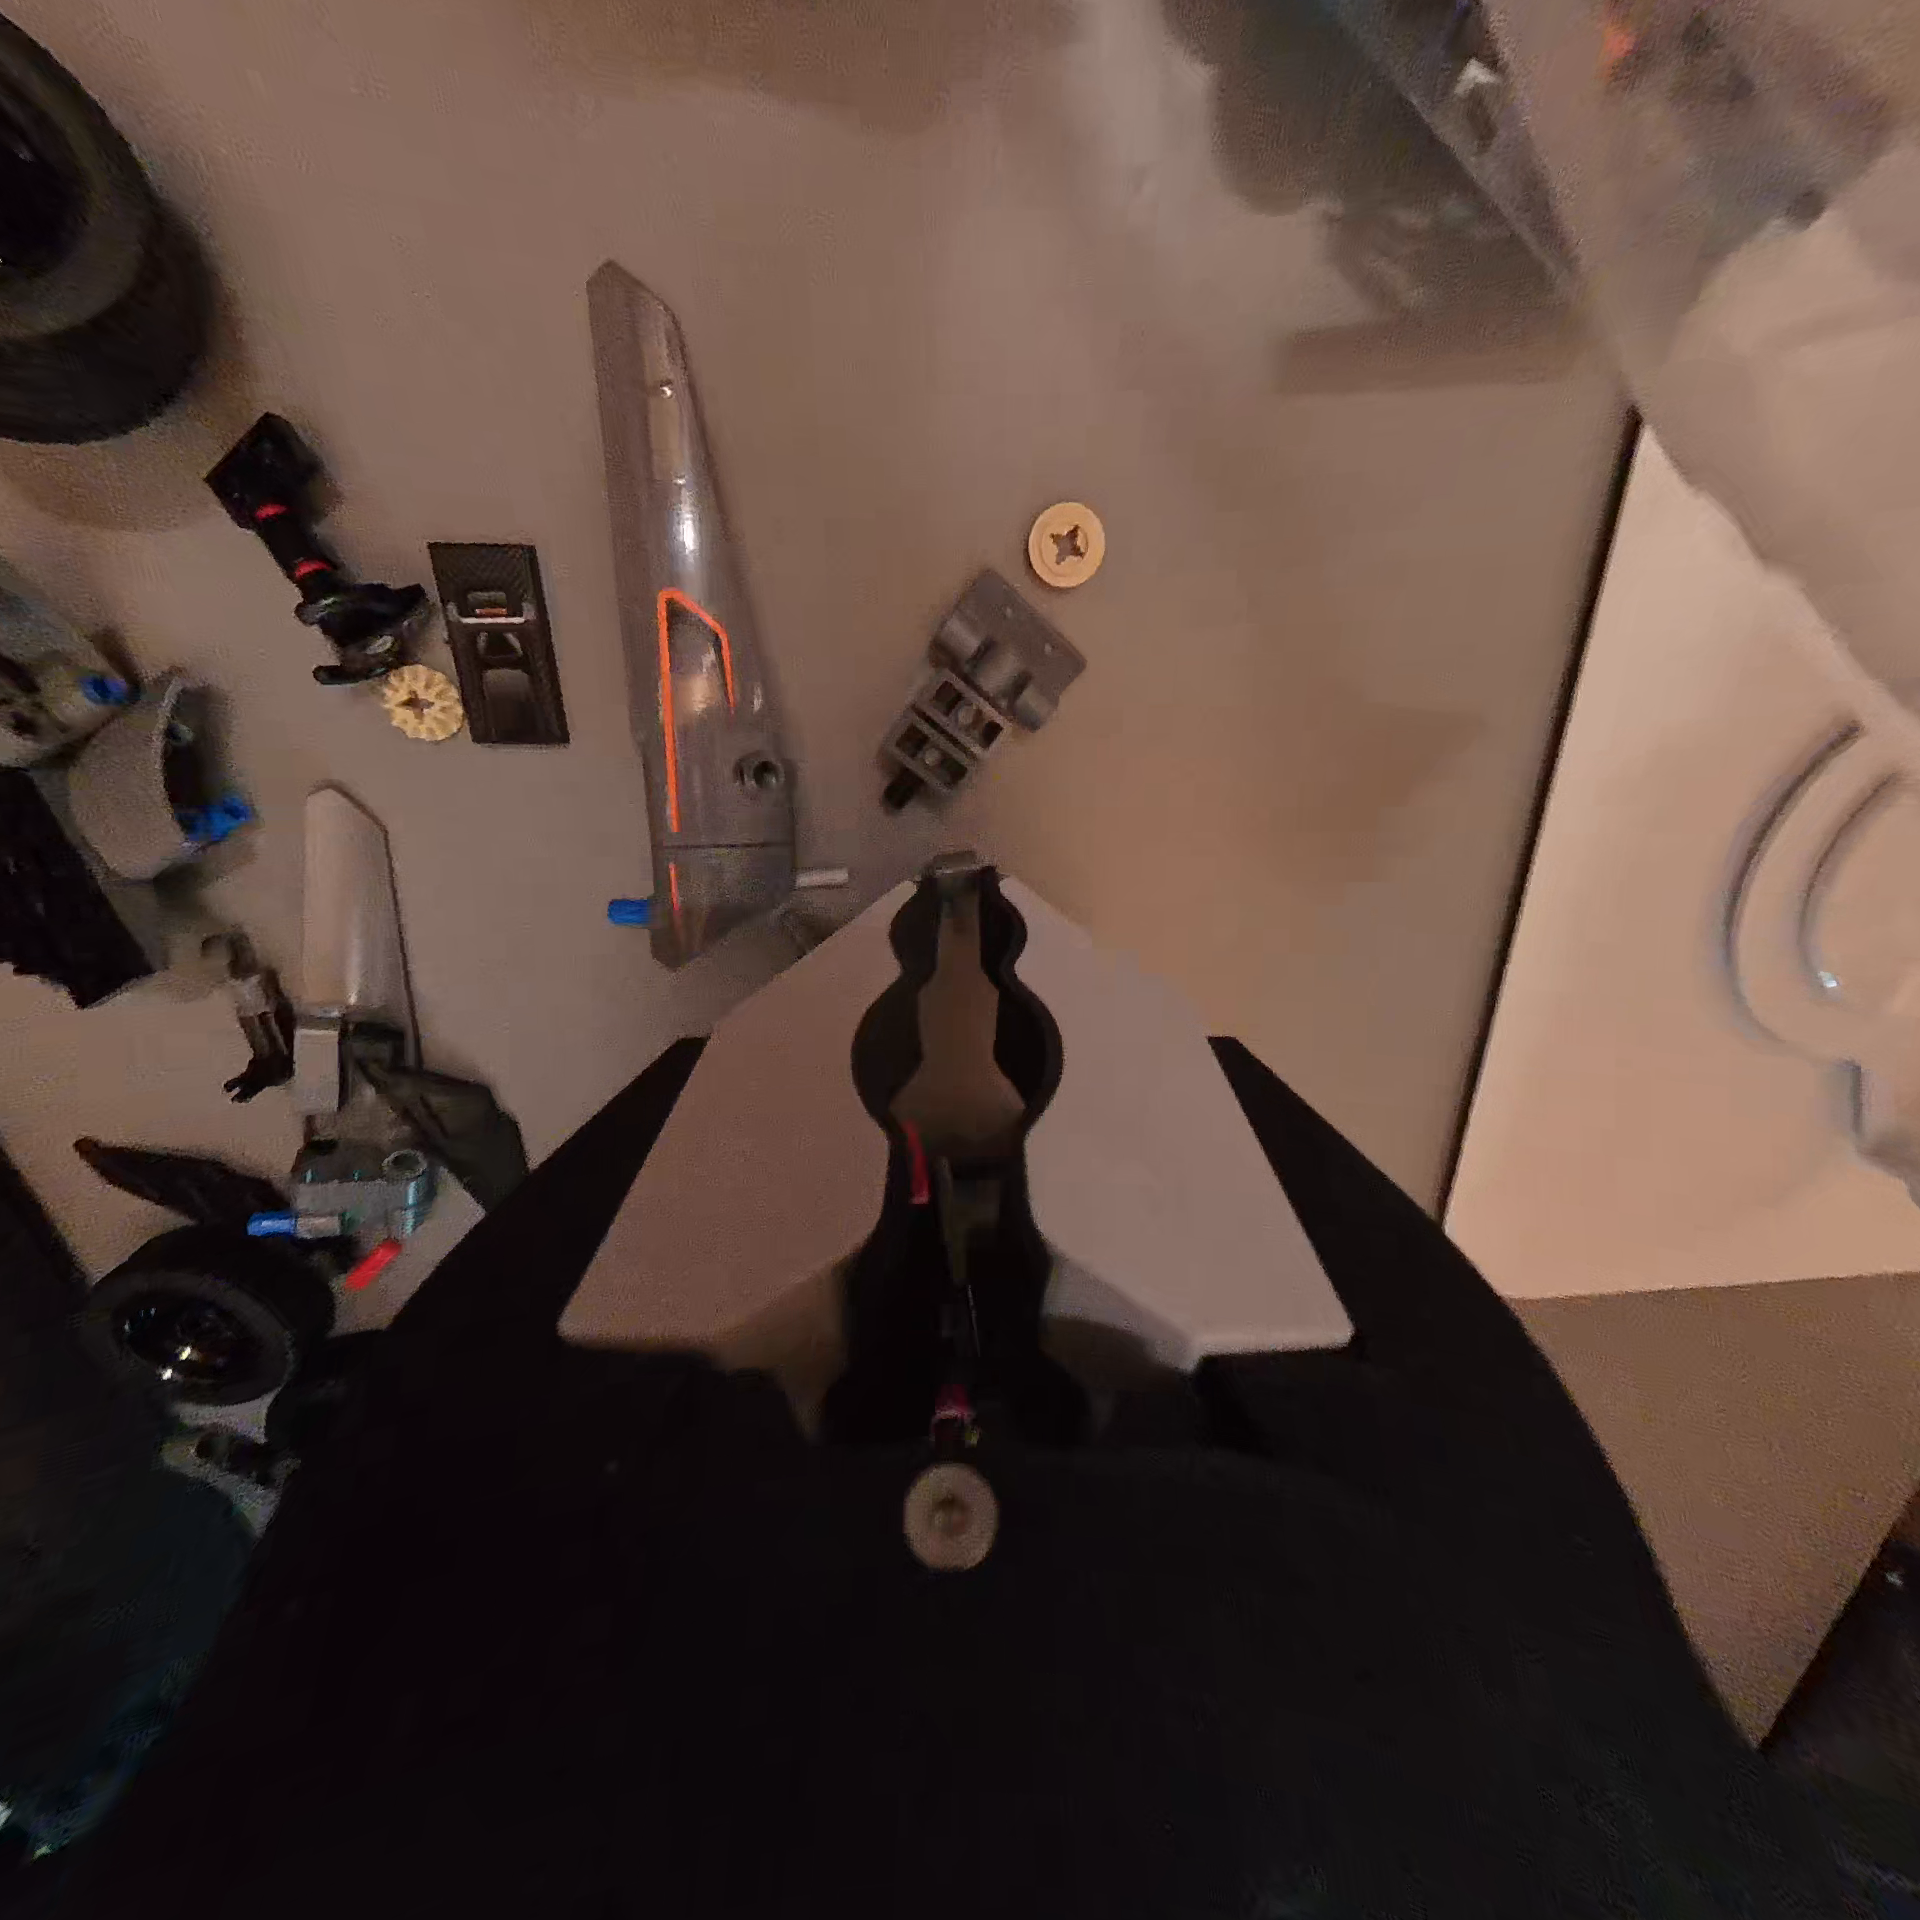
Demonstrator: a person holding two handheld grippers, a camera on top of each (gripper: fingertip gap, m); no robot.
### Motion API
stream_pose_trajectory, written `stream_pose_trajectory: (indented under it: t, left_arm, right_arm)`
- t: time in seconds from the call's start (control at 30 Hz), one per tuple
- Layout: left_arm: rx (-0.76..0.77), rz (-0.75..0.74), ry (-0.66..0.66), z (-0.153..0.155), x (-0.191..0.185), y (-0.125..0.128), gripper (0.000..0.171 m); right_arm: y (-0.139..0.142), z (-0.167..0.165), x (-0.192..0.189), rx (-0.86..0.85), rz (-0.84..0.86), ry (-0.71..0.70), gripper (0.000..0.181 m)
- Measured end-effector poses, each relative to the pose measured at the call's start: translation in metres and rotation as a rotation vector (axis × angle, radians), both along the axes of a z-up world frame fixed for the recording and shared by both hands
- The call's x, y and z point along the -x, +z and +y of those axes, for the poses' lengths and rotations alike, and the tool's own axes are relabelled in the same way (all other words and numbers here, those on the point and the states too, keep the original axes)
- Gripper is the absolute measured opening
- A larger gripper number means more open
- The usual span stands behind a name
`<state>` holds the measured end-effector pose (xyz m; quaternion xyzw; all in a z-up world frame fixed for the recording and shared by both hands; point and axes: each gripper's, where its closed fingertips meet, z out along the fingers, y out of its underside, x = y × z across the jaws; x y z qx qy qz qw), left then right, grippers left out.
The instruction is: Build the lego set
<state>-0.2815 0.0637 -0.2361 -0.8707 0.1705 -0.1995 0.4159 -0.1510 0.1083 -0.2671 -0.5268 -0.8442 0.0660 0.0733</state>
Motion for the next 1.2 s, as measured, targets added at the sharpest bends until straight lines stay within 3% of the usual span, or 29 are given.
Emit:
stream_pose_trajectory:
  t: [0.07,0.23,0.33,0.47,0.57,0.8,0.9,1.1,1.2]
  left_arm:
    - [0.0,-0.004,-0.01,-0.001,-0.002,0.0,0.026]
    - [0.001,-0.01,-0.028,0.0,-0.006,0.0,0.025]
    - [-0.002,-0.019,-0.037,-0.001,-0.008,0.0,0.025]
    - [-0.001,-0.022,-0.041,-0.001,-0.009,0.0,0.024]
    - [0.002,-0.024,-0.045,-0.001,-0.01,0.0,0.024]
    - [0.006,-0.033,-0.048,-0.001,-0.01,0.0,0.024]
    - [0.004,-0.036,-0.047,-0.001,-0.011,0.0,0.024]
    - [0.005,-0.033,-0.044,-0.001,-0.011,0.0,0.024]
    - [0.004,-0.032,-0.044,-0.001,-0.01,0.0,0.024]
  right_arm:
    - [0.034,0.001,0.0,0.011,0.078,-0.015,0.005]
    - [0.163,-0.008,0.034,0.036,0.485,0.026,0.005]
    - [0.187,-0.007,0.058,0.004,0.542,0.048,0.005]
    - [0.161,-0.005,0.086,-0.01,0.471,0.035,0.006]
    - [0.154,0.0,0.092,-0.042,0.456,0.005,0.019]
    - [0.182,0.008,0.059,-0.172,0.548,-0.011,0.011]
    - [0.176,-0.012,0.033,-0.089,0.522,0.032,0.002]
    - [0.064,-0.02,-0.014,0.001,0.111,-0.029,0.015]
    - [0.019,-0.014,-0.026,-0.098,0.009,0.086,0.014]
